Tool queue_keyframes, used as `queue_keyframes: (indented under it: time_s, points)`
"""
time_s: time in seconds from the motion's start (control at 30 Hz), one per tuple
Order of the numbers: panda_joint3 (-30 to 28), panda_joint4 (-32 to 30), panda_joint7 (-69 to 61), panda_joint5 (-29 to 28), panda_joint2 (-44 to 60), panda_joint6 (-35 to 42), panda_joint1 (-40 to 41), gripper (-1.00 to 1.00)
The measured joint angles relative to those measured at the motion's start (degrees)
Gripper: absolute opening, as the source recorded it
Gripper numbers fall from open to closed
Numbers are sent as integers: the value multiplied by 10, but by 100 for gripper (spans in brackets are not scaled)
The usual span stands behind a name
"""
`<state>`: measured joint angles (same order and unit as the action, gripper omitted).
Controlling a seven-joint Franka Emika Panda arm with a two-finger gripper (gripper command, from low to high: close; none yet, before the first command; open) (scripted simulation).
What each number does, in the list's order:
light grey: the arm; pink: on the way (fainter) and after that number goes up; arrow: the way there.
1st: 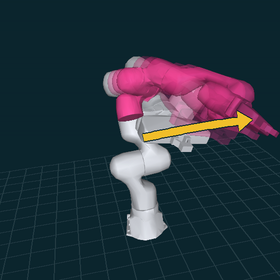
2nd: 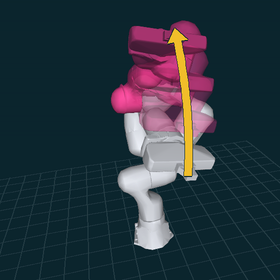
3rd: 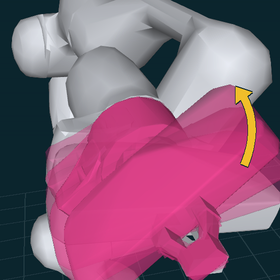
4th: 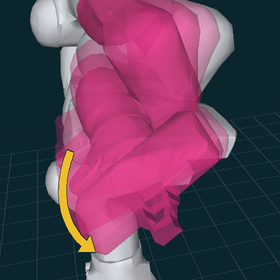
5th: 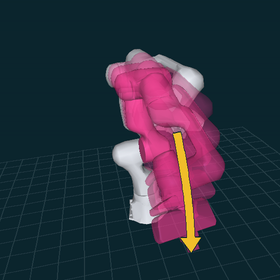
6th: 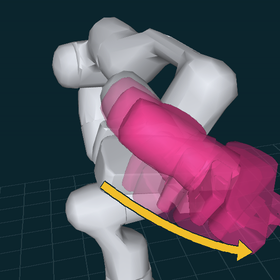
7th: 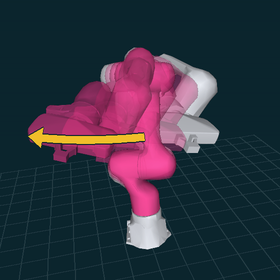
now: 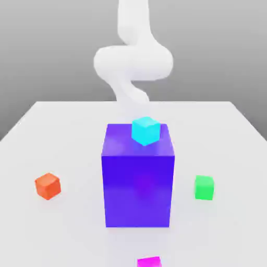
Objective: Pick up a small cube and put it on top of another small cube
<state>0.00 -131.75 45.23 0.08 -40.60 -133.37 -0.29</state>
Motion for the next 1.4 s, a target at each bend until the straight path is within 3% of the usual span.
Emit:
queue_keyframes:
  time_s: [0.93, 1.1, 1.13, 1.4]
  points:
    - [5, 3, -59, -4, 585, -179, -28, 0]
    - [5, 20, -59, -7, 689, -248, -29, 0]
    - [5, 22, -59, -8, 701, -257, -29, -100]
    - [6, 19, -59, -8, 686, -245, -29, -100]
